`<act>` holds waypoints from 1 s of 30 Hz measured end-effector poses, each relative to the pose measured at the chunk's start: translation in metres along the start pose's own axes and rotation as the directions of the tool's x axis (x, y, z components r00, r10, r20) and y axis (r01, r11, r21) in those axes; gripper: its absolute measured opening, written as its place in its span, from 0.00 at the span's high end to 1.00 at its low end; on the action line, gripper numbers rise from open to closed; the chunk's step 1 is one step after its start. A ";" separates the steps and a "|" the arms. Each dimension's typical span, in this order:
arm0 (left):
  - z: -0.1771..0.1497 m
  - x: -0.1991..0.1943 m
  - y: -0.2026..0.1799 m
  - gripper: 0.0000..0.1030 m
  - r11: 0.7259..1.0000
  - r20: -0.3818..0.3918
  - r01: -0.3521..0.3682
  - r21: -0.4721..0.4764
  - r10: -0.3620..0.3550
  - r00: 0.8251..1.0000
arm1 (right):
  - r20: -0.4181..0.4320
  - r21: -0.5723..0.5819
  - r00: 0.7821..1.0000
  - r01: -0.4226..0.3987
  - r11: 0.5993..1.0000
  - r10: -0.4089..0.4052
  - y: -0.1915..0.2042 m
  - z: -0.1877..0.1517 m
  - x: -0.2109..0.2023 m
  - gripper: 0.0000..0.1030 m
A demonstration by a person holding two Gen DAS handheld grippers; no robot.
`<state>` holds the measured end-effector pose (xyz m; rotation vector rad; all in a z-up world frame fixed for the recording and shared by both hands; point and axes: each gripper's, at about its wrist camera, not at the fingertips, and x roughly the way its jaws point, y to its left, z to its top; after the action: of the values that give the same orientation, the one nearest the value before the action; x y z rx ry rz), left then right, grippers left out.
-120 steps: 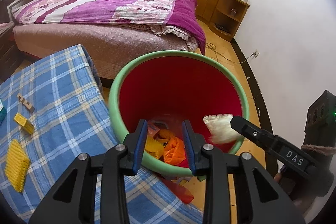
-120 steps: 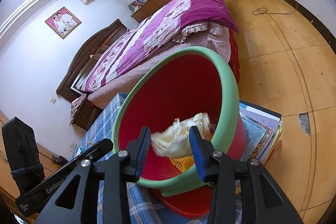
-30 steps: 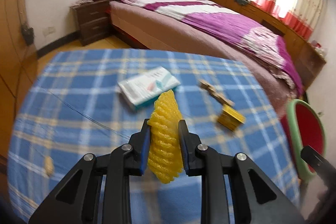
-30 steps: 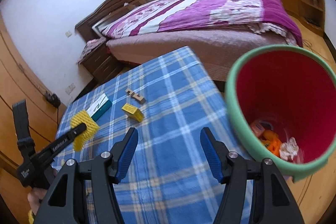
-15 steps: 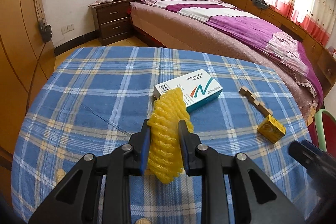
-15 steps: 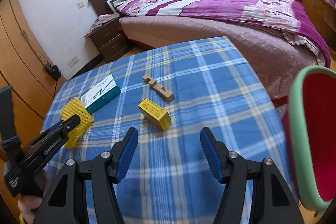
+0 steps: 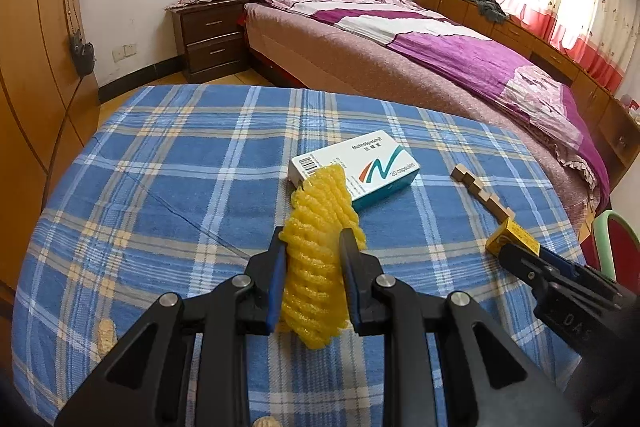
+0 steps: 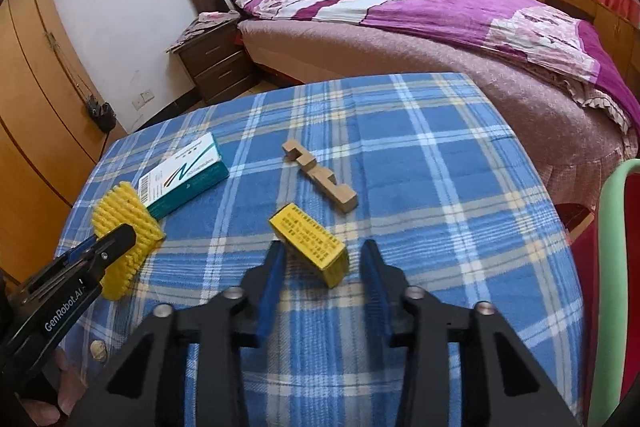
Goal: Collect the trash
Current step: 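Lift the foam net with the left tool while the right tool grasps the small yellow box, then carry the foam net and yellow box over the red bucket and open both tools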
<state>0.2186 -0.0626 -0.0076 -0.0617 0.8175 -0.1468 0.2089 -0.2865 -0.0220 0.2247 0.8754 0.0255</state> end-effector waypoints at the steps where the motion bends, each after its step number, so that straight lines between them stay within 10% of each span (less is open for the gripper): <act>1: 0.000 0.000 -0.001 0.75 1.000 -0.003 0.002 0.002 -0.002 1.000 | 0.001 0.000 1.000 -0.004 1.000 0.004 0.000 -0.001 0.000 0.71; 30: 0.001 -0.017 -0.018 0.75 0.999 0.012 0.019 0.042 -0.020 1.000 | 0.120 0.148 0.992 -0.047 0.988 0.029 -0.045 -0.033 -0.099 0.78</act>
<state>0.2062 -0.0779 0.0074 -0.0310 0.8015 -0.1819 0.1165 -0.3351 0.0236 0.3805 0.7562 -0.0184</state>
